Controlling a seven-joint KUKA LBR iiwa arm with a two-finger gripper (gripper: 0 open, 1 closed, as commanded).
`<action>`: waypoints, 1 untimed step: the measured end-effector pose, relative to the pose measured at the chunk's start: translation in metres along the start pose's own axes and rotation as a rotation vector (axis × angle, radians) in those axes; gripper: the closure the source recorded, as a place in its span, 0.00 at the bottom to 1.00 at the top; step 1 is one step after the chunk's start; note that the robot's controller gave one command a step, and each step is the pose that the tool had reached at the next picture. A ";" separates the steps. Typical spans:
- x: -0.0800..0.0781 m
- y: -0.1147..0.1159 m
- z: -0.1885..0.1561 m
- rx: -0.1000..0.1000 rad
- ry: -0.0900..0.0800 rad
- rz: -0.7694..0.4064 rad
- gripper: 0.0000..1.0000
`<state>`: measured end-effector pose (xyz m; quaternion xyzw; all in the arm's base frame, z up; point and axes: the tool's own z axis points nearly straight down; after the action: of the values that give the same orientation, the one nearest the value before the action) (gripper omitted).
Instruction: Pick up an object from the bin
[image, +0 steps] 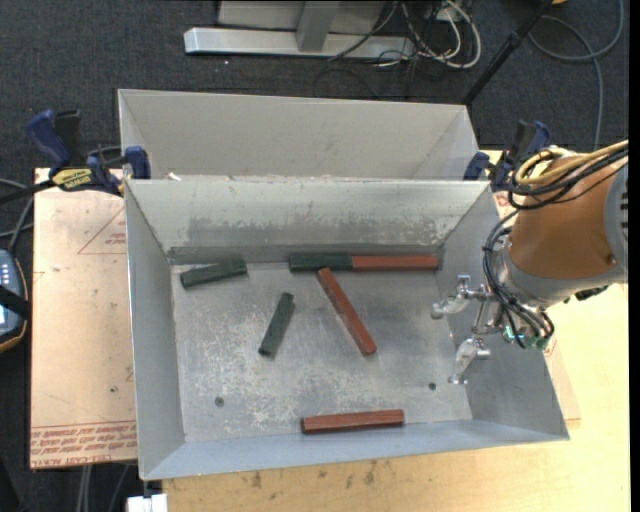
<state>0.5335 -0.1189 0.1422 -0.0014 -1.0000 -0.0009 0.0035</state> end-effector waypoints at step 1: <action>-0.002 0.000 -0.004 0.001 -0.007 -0.003 0.00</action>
Offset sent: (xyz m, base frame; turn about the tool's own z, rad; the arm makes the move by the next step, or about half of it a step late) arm 0.0625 0.0319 -0.0011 0.1810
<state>0.5355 -0.1186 0.1461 -0.0001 -1.0000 -0.0003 -0.0002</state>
